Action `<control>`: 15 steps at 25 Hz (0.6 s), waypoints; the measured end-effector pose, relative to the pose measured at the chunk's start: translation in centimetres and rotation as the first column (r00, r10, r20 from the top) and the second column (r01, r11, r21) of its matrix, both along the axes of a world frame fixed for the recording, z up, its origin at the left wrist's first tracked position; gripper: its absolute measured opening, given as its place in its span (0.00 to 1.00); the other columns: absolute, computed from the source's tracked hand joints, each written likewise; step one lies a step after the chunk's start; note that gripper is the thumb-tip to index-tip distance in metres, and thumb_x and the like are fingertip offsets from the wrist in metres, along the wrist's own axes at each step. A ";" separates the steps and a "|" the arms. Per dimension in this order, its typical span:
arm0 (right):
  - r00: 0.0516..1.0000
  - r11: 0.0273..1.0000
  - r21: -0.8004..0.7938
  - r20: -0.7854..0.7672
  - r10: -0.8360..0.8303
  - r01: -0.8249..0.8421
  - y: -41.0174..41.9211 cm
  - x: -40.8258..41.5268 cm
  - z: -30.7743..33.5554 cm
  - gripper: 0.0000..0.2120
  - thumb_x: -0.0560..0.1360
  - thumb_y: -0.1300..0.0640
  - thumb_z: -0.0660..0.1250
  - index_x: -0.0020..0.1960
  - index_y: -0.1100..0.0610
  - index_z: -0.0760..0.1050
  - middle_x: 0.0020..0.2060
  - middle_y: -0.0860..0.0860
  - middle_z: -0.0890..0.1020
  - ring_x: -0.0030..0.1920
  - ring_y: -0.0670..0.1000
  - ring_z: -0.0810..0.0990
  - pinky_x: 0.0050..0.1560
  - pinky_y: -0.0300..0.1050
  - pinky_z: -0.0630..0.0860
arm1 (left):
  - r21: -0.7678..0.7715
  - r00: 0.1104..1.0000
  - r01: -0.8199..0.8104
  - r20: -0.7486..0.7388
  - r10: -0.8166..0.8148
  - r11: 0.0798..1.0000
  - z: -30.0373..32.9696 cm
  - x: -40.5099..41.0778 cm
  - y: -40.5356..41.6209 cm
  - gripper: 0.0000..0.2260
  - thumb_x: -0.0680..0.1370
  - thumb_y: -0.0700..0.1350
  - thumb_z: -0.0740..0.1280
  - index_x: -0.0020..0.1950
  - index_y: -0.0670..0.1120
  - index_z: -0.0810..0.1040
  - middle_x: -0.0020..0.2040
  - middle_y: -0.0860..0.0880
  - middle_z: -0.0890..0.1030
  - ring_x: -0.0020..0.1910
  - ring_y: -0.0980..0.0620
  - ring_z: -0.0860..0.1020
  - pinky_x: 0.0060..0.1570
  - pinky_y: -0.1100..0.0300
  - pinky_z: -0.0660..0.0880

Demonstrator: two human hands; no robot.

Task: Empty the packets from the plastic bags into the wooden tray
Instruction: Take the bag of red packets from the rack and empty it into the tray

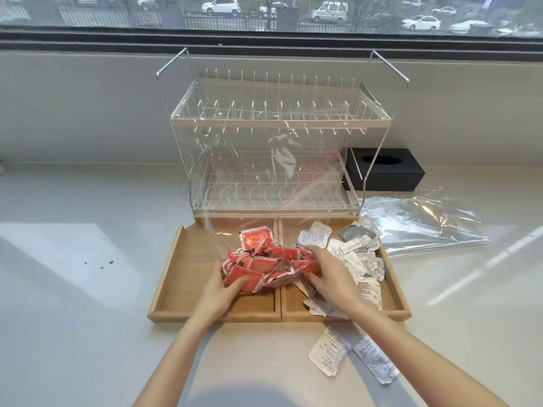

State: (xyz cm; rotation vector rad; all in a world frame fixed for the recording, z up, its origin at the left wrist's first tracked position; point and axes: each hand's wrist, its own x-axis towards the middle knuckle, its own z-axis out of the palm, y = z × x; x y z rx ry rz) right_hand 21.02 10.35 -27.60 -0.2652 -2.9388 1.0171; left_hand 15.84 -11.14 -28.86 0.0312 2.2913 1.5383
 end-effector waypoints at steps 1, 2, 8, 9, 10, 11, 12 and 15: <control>1.000 1.000 -0.014 -0.022 -0.003 0.003 0.0 -0.2 0.5 0.22 0.73 0.63 0.65 0.65 0.55 0.67 0.57 0.53 0.78 0.56 0.52 0.77 0.57 0.47 0.74 | 0.021 1.000 -0.018 -0.025 0.018 1.000 0.4 0.2 0.1 0.16 0.73 0.42 0.68 0.57 0.49 0.66 0.46 0.48 0.78 0.41 0.51 0.78 0.38 0.57 0.75; 0.999 0.999 -0.042 -0.049 -0.013 0.011 0.0 -0.5 1.1 0.20 0.72 0.64 0.65 0.63 0.55 0.69 0.54 0.52 0.79 0.52 0.51 0.78 0.55 0.47 0.76 | 0.038 0.998 -0.036 -0.054 0.038 0.999 0.9 0.3 0.1 0.15 0.73 0.41 0.68 0.55 0.49 0.67 0.44 0.49 0.77 0.39 0.55 0.77 0.36 0.63 0.74; 0.999 0.922 -0.384 0.011 -0.044 0.045 0.1 1.0 5.2 0.19 0.71 0.60 0.67 0.61 0.53 0.70 0.42 0.47 0.81 0.39 0.47 0.82 0.43 0.45 0.81 | 0.257 0.995 -0.095 -0.003 0.100 0.962 3.6 2.2 -1.2 0.13 0.72 0.46 0.69 0.54 0.53 0.70 0.48 0.53 0.79 0.38 0.64 0.81 0.35 0.68 0.76; 0.998 0.900 -0.433 0.043 -0.041 0.056 -0.3 1.6 5.8 0.19 0.72 0.58 0.67 0.62 0.55 0.69 0.44 0.47 0.81 0.41 0.48 0.82 0.44 0.45 0.81 | 0.278 0.994 -0.112 0.045 0.103 0.954 3.8 2.5 -1.6 0.17 0.71 0.50 0.69 0.57 0.51 0.70 0.49 0.51 0.81 0.41 0.60 0.82 0.38 0.63 0.77; 0.997 0.891 -0.449 0.073 -0.035 0.064 -0.6 2.1 6.3 0.19 0.73 0.56 0.66 0.63 0.56 0.68 0.47 0.49 0.81 0.44 0.49 0.82 0.44 0.43 0.79 | 0.283 0.990 -0.125 0.096 0.101 0.951 3.7 2.7 -2.1 0.19 0.71 0.52 0.68 0.59 0.49 0.70 0.51 0.48 0.81 0.44 0.55 0.82 0.42 0.59 0.77; 0.994 0.889 -0.451 0.104 -0.037 0.080 -1.0 2.5 6.6 0.19 0.75 0.55 0.64 0.64 0.58 0.66 0.52 0.50 0.79 0.49 0.52 0.81 0.44 0.41 0.76 | 0.273 0.986 -0.127 0.138 0.092 0.953 3.5 2.8 -2.4 0.18 0.73 0.52 0.65 0.60 0.48 0.71 0.52 0.46 0.81 0.47 0.50 0.81 0.47 0.55 0.77; 0.988 0.896 -0.432 0.147 -0.046 0.106 -1.3 2.8 6.7 0.21 0.76 0.55 0.62 0.67 0.60 0.63 0.56 0.51 0.76 0.57 0.54 0.77 0.43 0.39 0.73 | 0.254 0.982 -0.127 0.167 0.085 0.959 3.4 3.1 -2.8 0.16 0.74 0.52 0.63 0.59 0.46 0.72 0.53 0.44 0.81 0.49 0.47 0.80 0.51 0.52 0.76; 0.957 0.910 -0.391 0.290 -0.016 0.134 -1.8 3.1 6.0 0.27 0.77 0.52 0.60 0.72 0.59 0.56 0.56 0.50 0.70 0.62 0.53 0.73 0.48 0.40 0.73 | 0.234 0.978 -0.088 0.204 0.040 0.968 3.4 3.9 -3.6 0.10 0.77 0.49 0.59 0.54 0.48 0.75 0.53 0.43 0.82 0.50 0.46 0.81 0.54 0.49 0.76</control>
